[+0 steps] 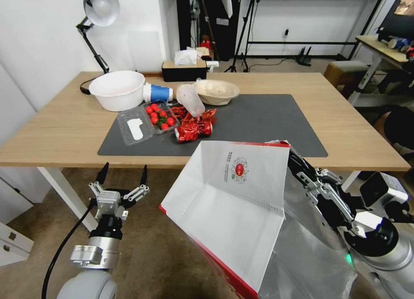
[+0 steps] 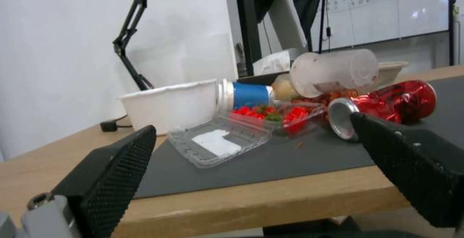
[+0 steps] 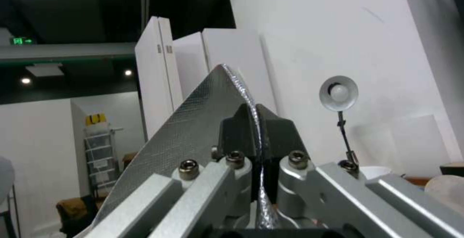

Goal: Pick up the food delivery bag from the floor and place it on the table.

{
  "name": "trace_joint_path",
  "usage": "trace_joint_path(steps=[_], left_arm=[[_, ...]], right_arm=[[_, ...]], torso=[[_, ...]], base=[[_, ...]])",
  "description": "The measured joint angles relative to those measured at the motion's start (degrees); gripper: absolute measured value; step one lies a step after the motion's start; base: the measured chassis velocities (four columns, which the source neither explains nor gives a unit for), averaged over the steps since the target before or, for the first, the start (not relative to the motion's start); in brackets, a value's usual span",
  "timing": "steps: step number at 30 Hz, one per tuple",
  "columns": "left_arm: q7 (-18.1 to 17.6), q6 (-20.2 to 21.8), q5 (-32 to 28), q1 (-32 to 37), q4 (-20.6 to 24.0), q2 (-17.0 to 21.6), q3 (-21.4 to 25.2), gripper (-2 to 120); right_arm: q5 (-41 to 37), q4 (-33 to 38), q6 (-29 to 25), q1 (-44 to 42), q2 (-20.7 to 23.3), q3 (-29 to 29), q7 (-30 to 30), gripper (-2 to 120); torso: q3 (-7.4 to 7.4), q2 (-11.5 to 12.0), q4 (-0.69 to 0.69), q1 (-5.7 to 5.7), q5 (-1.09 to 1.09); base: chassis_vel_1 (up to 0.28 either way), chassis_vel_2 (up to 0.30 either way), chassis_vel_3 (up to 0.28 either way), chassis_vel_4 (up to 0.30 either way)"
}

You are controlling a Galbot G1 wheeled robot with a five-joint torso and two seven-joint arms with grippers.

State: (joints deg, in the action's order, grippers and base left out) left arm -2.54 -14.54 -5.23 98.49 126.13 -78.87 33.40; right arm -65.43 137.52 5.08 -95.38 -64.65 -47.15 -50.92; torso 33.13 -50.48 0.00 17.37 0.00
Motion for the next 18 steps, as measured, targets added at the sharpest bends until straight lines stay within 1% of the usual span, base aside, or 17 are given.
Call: trace_joint_path(steps=[7, 10, 18], left_arm=[[-0.14, -0.14, 0.06, 0.13, 0.21, 0.00, -0.07, 100], [-0.19, -0.21, 0.05, 0.15, 0.20, 0.01, -0.08, 100], [-0.69, -1.50, -0.46, -0.16, -0.55, 0.14, -0.44, 100]], right_arm=[[0.07, 0.11, -0.01, 0.04, -0.01, 0.16, -0.01, 0], [0.07, 0.11, -0.03, 0.02, -0.02, 0.15, -0.01, 0], [0.15, -0.01, -0.12, -0.02, 0.13, -0.04, -0.09, 0]], torso=[[1.24, -2.13, 0.00, 0.89, 0.00], [1.54, -2.70, 0.00, 1.15, 0.00], [2.79, -4.86, 0.00, 2.07, 0.00]], base=[[0.000, 0.000, 0.000, 0.000], [0.000, 0.000, 0.000, 0.000], [0.000, 0.000, 0.000, 0.000]])
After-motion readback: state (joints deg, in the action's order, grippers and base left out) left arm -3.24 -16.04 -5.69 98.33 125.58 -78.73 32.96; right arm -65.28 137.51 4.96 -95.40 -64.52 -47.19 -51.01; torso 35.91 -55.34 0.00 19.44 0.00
